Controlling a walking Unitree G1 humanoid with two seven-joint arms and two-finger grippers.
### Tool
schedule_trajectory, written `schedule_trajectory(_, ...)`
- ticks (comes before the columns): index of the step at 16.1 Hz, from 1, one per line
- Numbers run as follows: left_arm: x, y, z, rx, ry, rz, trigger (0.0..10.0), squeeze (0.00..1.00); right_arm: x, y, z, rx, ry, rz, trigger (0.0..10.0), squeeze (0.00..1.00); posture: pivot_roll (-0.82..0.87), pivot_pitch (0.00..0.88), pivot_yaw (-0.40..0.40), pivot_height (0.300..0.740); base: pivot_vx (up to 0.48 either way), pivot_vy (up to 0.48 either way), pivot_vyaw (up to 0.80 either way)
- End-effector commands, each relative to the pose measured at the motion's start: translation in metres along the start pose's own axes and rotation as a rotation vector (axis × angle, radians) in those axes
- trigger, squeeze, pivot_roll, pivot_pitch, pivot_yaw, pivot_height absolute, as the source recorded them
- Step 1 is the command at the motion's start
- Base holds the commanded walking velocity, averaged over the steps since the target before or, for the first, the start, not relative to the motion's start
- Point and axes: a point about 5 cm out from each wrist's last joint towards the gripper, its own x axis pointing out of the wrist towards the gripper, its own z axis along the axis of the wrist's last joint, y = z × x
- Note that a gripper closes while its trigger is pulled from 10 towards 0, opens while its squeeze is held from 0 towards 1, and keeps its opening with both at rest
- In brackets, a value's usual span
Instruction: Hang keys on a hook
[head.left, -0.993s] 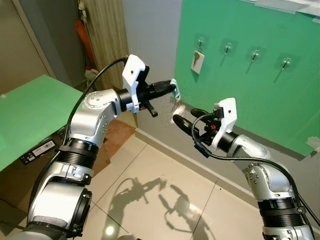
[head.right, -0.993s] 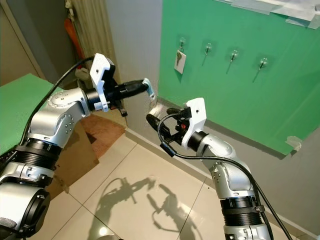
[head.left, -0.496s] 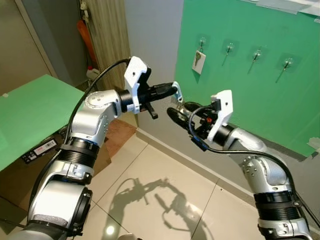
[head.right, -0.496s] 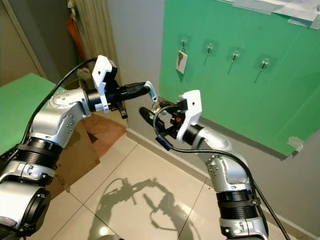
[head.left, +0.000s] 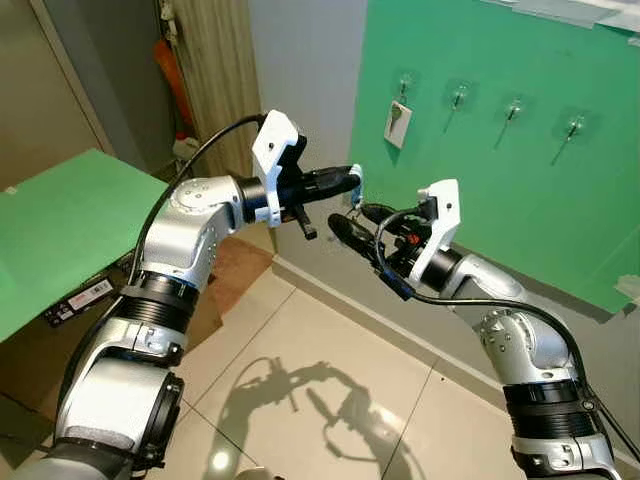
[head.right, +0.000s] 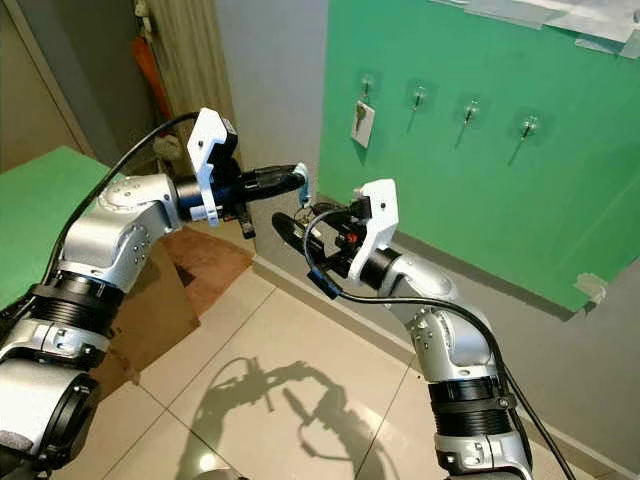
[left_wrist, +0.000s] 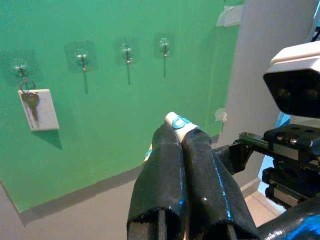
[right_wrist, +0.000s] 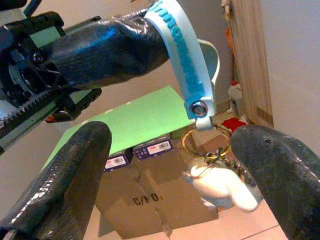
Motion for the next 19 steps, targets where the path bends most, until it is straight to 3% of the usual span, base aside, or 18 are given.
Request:
schedule_trajectory(1,0.0,0.002,0.017,0.065,-0.021,-0.008,0.0,0.0,0.001,-0.001,0.002,0.002,0.0,0.004,10.0,0.0,0.03,0.0,0.039,0.74,0.0,0.0,0.0)
schedule_trajectory(7,-0.011,0.015,0.033,0.13,-0.021,0.043,0.0,0.0,-0.005,-0.011,-0.004,-0.009,0.007,-0.073,10.0,0.0,0.03,0.0,0.039,0.74,0.0,0.0,0.0)
schedule_trajectory(14,-0.019,0.02,0.029,0.366,0.15,0.067,0.0,0.0,-0.006,-0.017,-0.005,-0.023,-0.003,-0.12,10.0,0.0,0.04,0.0,0.041,0.74,0.0,0.0,0.0)
schedule_trajectory(17,-0.022,0.022,0.023,0.681,0.339,0.091,0.0,0.0,-0.005,-0.016,-0.005,-0.029,-0.006,-0.121,10.0,0.0,0.04,0.0,0.041,0.74,0.0,0.0,0.0)
schedule_trajectory(19,-0.019,0.02,0.027,0.776,0.355,0.088,0.0,0.0,-0.005,-0.017,-0.006,-0.028,-0.006,-0.122,10.0,0.0,0.04,0.0,0.041,0.74,0.0,0.0,0.0)
